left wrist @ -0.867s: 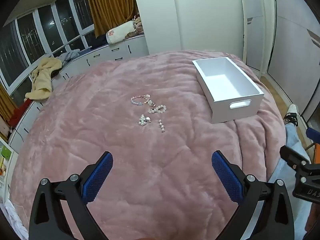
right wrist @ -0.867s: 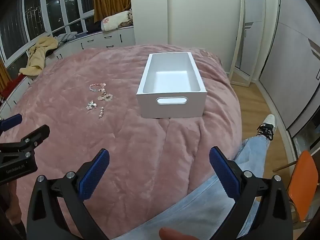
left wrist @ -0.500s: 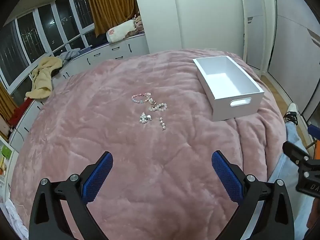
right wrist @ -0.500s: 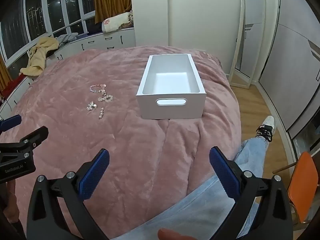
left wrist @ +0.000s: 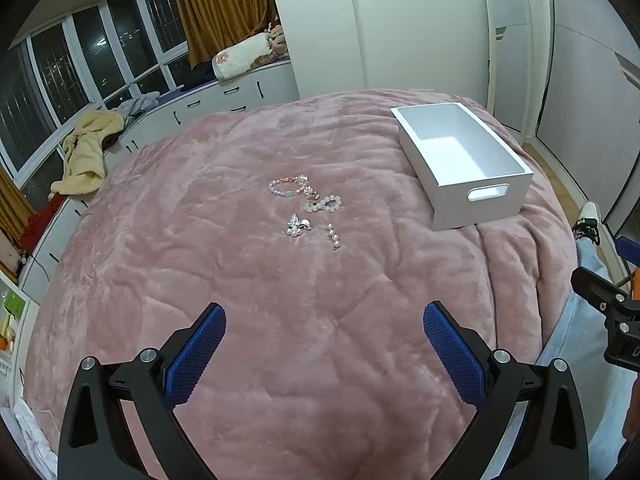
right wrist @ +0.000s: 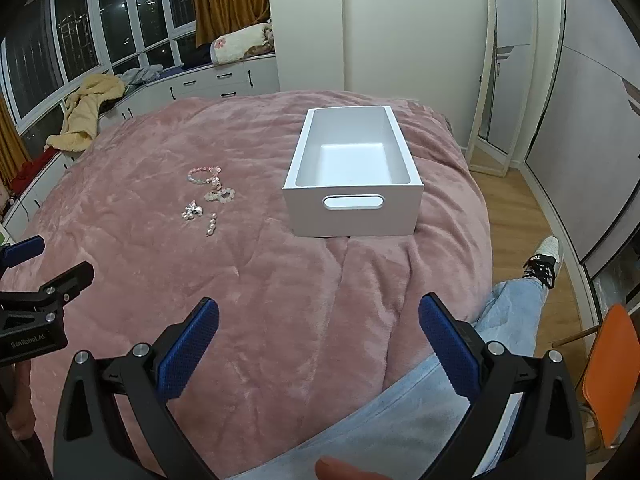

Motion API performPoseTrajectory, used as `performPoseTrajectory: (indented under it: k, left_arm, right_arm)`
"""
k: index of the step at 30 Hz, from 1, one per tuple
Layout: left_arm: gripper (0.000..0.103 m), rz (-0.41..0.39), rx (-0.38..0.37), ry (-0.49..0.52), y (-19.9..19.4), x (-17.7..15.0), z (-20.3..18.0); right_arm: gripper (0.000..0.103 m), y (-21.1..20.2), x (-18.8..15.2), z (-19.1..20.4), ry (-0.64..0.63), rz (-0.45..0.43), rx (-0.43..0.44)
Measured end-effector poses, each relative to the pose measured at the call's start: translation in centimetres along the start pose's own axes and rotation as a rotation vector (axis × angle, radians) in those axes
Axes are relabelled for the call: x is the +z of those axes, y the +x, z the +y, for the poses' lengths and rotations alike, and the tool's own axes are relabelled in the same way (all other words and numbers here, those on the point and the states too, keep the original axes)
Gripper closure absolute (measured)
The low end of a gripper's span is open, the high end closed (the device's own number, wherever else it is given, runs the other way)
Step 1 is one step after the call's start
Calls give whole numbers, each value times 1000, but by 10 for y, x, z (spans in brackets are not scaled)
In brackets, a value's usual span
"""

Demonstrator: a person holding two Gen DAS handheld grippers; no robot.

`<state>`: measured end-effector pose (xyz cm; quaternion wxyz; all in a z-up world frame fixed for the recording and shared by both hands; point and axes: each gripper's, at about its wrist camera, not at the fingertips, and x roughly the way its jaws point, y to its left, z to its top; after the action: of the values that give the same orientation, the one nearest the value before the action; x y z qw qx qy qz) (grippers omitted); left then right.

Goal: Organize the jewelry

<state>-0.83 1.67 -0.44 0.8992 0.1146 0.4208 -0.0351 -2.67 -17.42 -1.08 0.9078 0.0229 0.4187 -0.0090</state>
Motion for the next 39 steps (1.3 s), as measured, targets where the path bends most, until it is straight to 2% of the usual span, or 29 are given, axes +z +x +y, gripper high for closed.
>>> performPoseTrajectory:
  k: [12,16,20,32,39]
  left_arm:
    - [3,-1,-8,18,-2,3,-4]
    - [3,4,-43,35,-2,6,-10]
    - [3,1,-41,33,-1,8,-13]
    - [3,-23,-64,-6,7,4,0]
    - [3,-39,-74,5,4,3,4]
  right_arm:
    - [5,0,-1,0,6,-3,0]
    - [5,0,-1,-2,11,-5,0]
    - [5,-2,-3,-5,16,-4,-1]
    - [5,-1,-1,-6,28,2,-5]
    - [5,-2,3,-5,34,-5,-11]
